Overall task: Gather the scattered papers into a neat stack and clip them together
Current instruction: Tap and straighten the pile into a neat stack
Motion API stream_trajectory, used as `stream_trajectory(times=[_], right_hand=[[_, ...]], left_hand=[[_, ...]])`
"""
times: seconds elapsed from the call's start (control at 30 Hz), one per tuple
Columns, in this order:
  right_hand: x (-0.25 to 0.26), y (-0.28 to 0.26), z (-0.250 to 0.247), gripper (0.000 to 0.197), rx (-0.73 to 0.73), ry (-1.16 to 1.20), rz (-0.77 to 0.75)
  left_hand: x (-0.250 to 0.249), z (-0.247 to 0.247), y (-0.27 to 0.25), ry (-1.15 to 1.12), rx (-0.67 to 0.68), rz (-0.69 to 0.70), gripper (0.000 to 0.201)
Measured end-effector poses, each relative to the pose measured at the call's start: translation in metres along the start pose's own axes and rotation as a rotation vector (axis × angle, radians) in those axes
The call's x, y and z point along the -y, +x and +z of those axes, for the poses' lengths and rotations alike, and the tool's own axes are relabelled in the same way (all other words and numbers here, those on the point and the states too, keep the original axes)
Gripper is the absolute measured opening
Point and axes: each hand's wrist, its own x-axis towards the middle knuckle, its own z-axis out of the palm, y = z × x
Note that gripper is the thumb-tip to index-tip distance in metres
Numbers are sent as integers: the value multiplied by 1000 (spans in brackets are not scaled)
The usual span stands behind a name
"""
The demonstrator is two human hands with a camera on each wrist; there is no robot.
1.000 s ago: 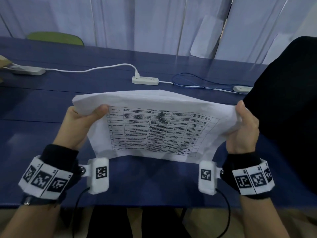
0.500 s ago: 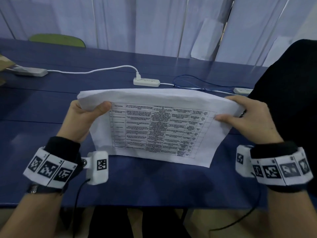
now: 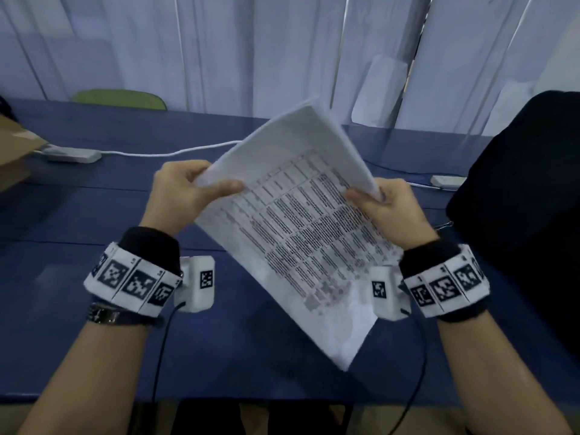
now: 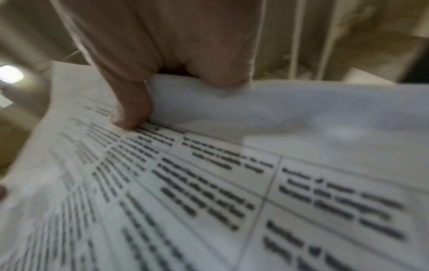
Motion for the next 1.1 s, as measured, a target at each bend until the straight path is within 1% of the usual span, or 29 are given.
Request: stream_trajectory(times=[0.07, 0.1, 0.17, 0.2, 0.23, 0.27, 0.3, 0.33, 0.37, 0.43, 0.47, 0.53, 0.63, 0.67, 0.7, 0.73, 0.8, 0.83, 0.9, 1.0, 1.03, 1.1], right_hand=[[-5, -6, 3, 40, -76, 134, 52], [-6, -8, 7, 38, -121, 193, 59], [-5, -12, 14, 26, -226, 329, 76], [-5, -14, 17, 18, -278, 418, 87], [-5, -15, 19, 11, -324, 519, 94], [-6, -16, 20, 8, -371, 606, 92], [-6, -18, 21, 11, -413, 670, 79], [-5, -19, 21, 11, -439, 709, 63], [-4, -22, 21, 11, -448, 737, 52], [-2, -27, 18, 18, -428, 767, 39], [-3, -28, 17, 19, -403, 775, 36], [-4, -31, 12, 20, -342, 786, 35], [-3, -26, 8, 30, -285, 746, 77], [-1, -24, 8, 34, -287, 723, 89], [3, -21, 9, 34, -301, 709, 96], [7, -18, 10, 30, -319, 703, 95], [14, -13, 10, 24, -346, 704, 80], [16, -12, 9, 25, -350, 701, 77], [17, -13, 7, 30, -340, 704, 64], [19, -12, 3, 37, -300, 733, 66], [20, -11, 1, 40, -290, 739, 65], [22, -6, -1, 45, -274, 747, 56]], left_hand=[[-3, 1, 8, -131, -95, -28, 26], [-8, 2, 12, -229, -129, -51, 23], [-22, 7, 23, -523, -196, -82, 21], [-28, 9, 28, -669, -183, -91, 18], [-36, 12, 34, -762, -143, -95, 16], [-45, 14, 38, -795, -104, -100, 22], [-56, 16, 39, -767, -73, -96, 33], [-67, 19, 38, -711, -56, -70, 34], [-74, 22, 35, -630, -51, -21, 26], [-80, 27, 25, -491, -68, 56, 5], [-78, 28, 18, -463, -70, 71, 1], [-63, 29, 4, -501, 20, 15, 8], [-48, 23, -3, -534, 197, -136, 24], [-48, 22, -4, -527, 211, -155, 22], [-50, 21, -2, -526, 194, -147, 14], [-55, 21, 0, -522, 144, -136, 4], [-61, 22, 3, -471, 37, -88, 15], [-62, 23, 4, -460, 6, -62, 18], [-64, 23, 2, -474, 1, -23, 15], [-61, 18, 1, -546, 5, -31, 9], [-62, 16, 2, -567, -4, -27, 13], [-67, 12, 6, -583, -23, -20, 32]])
